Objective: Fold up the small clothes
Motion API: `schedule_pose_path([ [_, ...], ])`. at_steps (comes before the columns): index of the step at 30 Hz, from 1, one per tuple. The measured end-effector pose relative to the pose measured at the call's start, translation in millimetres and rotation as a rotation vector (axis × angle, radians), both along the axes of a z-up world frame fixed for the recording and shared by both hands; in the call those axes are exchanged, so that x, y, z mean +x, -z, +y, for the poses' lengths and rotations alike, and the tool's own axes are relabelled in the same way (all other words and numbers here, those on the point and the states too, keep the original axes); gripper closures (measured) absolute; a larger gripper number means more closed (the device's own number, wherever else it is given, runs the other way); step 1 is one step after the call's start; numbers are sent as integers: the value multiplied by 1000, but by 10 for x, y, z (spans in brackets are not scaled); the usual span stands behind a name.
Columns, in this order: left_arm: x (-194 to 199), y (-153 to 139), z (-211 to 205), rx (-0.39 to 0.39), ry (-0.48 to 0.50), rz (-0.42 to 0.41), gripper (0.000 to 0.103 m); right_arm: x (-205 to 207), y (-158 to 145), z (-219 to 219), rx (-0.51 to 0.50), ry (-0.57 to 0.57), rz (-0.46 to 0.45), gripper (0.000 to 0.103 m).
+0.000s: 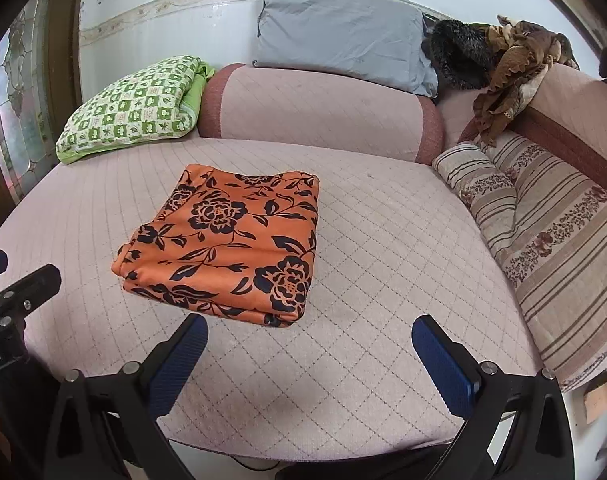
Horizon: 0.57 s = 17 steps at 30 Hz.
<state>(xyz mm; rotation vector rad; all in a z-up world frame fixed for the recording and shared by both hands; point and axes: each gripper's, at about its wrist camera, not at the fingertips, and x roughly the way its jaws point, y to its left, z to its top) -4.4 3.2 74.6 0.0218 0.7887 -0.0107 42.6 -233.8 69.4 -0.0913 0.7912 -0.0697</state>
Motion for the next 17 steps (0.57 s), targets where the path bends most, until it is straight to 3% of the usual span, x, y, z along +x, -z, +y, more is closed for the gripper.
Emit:
schedule_pose_path([
  [17,114,-22,-60,2,-4,-12,8,71,-29,10,-8,-3,-7,0],
])
